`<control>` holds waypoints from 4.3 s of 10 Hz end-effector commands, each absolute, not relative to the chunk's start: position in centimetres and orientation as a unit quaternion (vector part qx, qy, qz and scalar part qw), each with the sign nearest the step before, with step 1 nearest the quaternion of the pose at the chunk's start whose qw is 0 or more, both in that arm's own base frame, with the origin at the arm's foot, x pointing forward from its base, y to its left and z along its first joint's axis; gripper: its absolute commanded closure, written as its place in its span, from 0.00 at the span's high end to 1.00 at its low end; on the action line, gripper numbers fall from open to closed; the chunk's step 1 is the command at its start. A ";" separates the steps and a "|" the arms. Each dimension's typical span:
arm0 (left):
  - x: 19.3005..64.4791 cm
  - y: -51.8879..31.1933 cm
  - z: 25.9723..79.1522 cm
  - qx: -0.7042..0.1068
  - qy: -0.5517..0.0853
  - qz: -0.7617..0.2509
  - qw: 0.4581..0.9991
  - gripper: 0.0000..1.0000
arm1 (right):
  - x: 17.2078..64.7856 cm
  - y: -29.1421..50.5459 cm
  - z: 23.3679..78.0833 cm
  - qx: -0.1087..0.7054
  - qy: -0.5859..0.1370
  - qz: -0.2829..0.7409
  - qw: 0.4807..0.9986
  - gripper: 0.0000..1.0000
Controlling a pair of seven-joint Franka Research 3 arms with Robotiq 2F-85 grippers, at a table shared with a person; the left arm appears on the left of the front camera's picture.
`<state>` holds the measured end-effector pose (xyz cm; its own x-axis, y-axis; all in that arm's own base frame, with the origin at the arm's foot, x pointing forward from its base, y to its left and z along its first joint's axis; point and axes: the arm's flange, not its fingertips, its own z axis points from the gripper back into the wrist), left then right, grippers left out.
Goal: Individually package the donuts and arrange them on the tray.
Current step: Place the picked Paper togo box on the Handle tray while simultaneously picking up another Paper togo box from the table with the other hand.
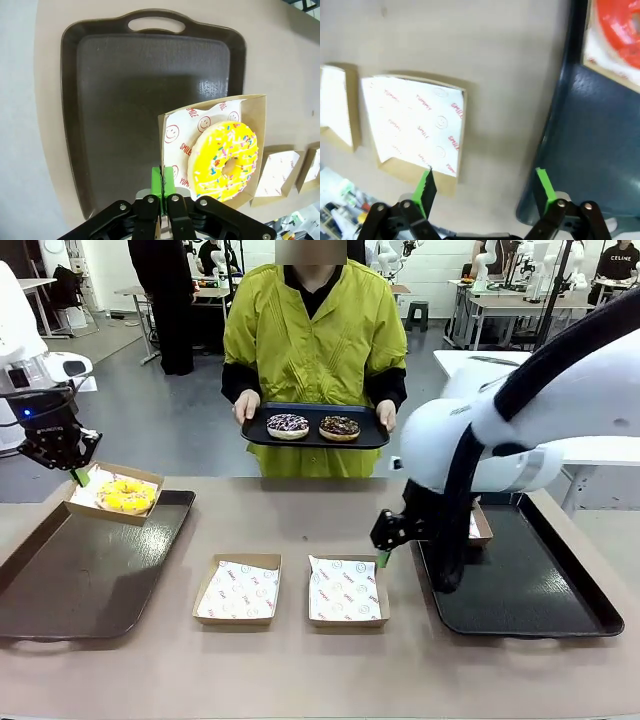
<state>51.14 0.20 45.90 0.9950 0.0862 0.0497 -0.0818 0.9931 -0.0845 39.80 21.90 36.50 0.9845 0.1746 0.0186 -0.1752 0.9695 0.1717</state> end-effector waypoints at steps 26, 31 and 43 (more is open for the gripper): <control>57.9 0.4 37.1 -0.089 -0.045 0.010 0.995 0.89 | 40.5 27.7 30.9 -0.006 -0.011 0.028 1.000 0.03; 57.7 0.4 37.4 -0.088 -0.044 0.008 0.995 1.00 | 40.4 27.8 30.8 -0.003 -0.016 0.022 1.000 0.00; 38.5 12.6 49.9 -0.455 -0.086 0.084 0.883 1.00 | 52.3 27.6 50.0 0.036 -0.006 0.011 0.999 0.00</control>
<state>39.38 11.05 51.00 0.9755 0.2039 0.0832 -0.0693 0.6428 -0.7629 49.55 26.82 50.02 0.9985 -0.0020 0.0546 -0.0024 0.9967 0.0814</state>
